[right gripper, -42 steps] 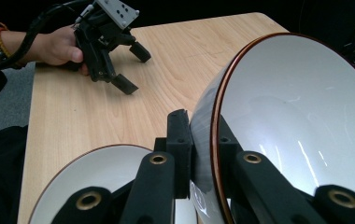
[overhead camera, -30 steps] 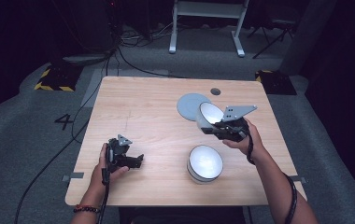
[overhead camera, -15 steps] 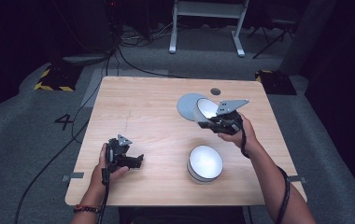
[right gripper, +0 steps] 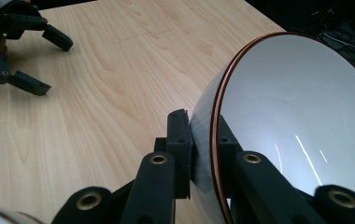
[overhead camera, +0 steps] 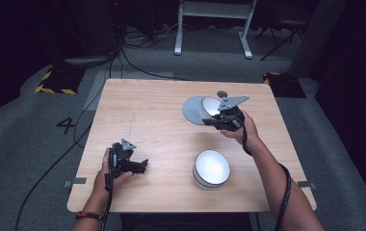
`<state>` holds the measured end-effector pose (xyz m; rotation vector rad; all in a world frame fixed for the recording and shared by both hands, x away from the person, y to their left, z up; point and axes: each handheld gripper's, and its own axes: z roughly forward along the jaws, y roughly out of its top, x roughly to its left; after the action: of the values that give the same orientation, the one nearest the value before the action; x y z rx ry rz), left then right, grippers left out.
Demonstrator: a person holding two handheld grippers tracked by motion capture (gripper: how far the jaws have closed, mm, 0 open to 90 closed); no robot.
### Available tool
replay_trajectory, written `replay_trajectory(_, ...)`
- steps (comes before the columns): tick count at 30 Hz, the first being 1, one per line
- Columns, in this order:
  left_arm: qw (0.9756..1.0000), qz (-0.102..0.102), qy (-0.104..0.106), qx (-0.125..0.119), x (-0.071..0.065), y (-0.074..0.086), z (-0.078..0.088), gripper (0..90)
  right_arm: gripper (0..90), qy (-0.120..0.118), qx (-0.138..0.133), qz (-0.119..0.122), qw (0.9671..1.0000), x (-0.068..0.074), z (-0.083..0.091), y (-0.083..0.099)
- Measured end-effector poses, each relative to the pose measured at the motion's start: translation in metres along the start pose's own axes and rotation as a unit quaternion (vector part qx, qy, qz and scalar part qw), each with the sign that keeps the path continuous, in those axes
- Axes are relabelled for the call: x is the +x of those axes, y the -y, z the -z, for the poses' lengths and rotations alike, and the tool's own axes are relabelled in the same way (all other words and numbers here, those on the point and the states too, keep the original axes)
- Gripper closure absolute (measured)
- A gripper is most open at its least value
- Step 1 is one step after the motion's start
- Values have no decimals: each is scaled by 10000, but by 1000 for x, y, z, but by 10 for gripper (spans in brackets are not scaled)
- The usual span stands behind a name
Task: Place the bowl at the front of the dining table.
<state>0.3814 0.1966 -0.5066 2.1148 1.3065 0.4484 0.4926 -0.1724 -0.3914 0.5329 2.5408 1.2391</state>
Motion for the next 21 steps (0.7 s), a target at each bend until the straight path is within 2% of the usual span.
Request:
replay_trajectory(9, 10000, -2, 0, 1, 0, 0, 0, 0, 829, 86, 94, -130, 9998, -14, -19, -3)
replay_trajectory(21, 10000, -13, -5, 13, 0, 0, 0, 0, 829, 251, 191, -218, 9993, -33, -32, -5)
